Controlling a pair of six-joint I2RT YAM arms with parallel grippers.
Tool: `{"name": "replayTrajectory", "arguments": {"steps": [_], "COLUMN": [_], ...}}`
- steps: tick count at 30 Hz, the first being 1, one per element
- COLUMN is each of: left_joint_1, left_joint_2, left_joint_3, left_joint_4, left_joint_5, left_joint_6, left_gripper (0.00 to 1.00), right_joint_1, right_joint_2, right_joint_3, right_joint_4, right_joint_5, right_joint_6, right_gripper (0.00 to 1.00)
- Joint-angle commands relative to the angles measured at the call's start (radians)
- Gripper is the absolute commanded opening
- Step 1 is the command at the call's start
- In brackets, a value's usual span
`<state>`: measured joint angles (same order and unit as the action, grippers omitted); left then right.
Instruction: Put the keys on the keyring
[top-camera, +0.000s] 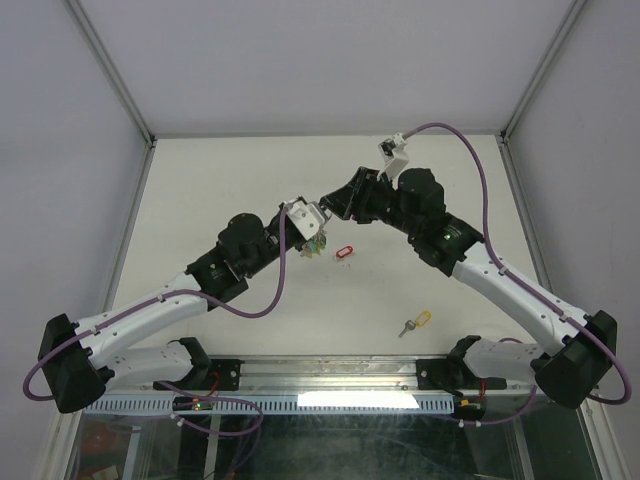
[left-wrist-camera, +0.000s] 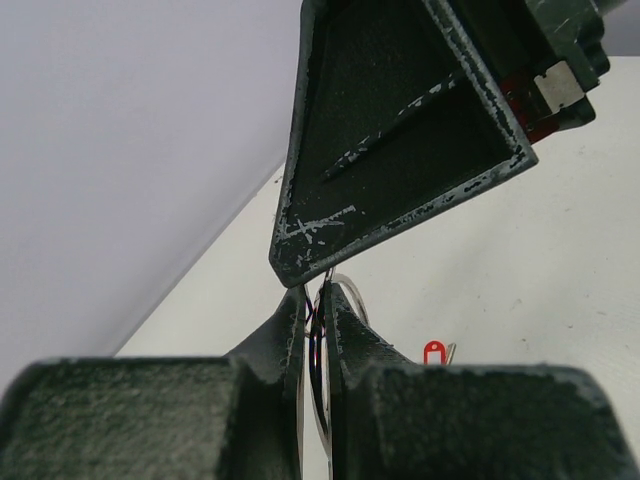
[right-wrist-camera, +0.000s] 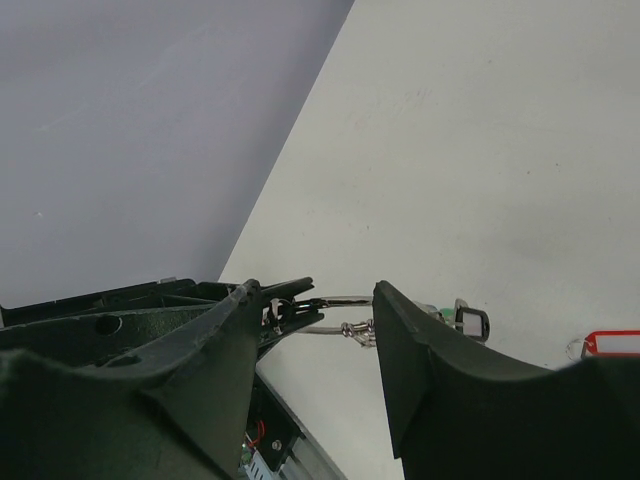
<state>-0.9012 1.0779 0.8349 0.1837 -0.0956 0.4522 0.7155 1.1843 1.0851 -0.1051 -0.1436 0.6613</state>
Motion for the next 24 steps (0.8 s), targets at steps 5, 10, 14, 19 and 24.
{"name": "replayTrajectory", "arguments": {"steps": [5,10,14,19,24], "left_joint_1": [0.015,0.017,0.019,0.02,0.026], "left_joint_2": [-0.033,-0.033,-0.033,-0.037,-0.044], "left_joint_3": [-0.004,-0.004,-0.003,-0.007,-0.011], "left_joint_4": [0.092,0.091,0.088,0.088,0.092], "left_joint_5": [0.022,0.023,0.027,0.026,0.023], "left_joint_6": [-0.016,-0.014,-0.014,-0.015,-0.018], "left_gripper": [0.0,0.0,0.0,0.0,0.0], "right_joint_1": [0.006,0.006,0.004,0.004,-0.024], "right_joint_2": [-0.004,-0.018,-0.069,-0.179,-0.318], "right_joint_3": [0.056,0.052,0.039,-0.001,-0.043], "right_joint_4": [0.047,0.062,0.079,0.109,0.136], "right_joint_5": [-0.006,-0.006,-0.027,0.146,0.339], "right_joint_6": [0.008,0.008,-0.014,-0.052,-0.096], "right_gripper": [0.51,0.51,0.01,0.0,0.0]}}
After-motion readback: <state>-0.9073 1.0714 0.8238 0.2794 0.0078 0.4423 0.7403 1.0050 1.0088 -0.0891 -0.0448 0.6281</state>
